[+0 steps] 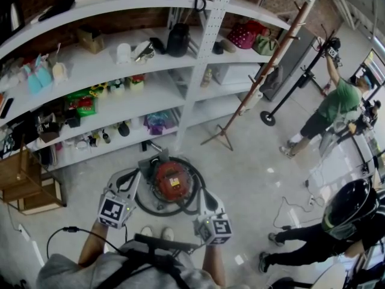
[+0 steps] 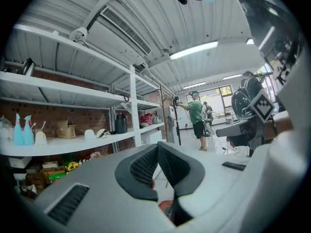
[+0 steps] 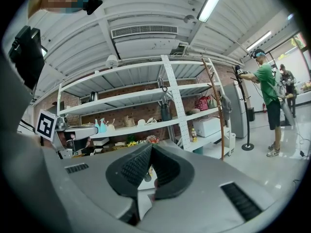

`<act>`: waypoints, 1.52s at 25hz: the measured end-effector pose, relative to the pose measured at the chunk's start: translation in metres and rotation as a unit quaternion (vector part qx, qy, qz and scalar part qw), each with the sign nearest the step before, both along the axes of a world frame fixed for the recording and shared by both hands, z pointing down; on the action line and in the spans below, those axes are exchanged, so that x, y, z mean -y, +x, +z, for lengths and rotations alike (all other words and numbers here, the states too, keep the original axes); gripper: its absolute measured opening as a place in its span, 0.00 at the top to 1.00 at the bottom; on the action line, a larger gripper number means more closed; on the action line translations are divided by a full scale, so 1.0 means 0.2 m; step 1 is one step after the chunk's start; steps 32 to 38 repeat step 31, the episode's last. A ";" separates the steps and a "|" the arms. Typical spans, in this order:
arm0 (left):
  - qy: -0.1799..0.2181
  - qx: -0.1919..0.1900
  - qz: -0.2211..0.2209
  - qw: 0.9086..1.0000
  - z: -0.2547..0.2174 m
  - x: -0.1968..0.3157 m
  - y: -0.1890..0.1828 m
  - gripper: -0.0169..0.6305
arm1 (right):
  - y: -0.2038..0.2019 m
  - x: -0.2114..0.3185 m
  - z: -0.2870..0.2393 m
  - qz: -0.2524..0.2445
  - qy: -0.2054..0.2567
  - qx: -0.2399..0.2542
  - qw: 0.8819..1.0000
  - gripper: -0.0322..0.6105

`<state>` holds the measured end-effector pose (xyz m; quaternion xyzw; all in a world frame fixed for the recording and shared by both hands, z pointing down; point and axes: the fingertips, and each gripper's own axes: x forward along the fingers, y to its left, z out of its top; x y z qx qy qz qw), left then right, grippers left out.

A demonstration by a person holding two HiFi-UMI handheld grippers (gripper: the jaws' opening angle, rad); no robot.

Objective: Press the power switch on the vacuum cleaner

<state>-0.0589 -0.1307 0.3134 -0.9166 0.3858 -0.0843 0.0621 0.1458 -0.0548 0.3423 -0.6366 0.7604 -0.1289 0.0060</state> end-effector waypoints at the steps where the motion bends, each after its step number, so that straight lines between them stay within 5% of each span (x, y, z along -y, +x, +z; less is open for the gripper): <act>1: 0.000 0.000 0.000 1.000 0.00 0.00 0.00 0.96 | 0.00 0.00 0.00 -0.001 -0.001 0.000 1.000 0.93; 38: -0.003 -0.005 -0.006 1.000 -0.03 -0.02 0.01 0.96 | -0.05 0.02 -0.01 -0.016 0.000 -0.016 1.000 0.93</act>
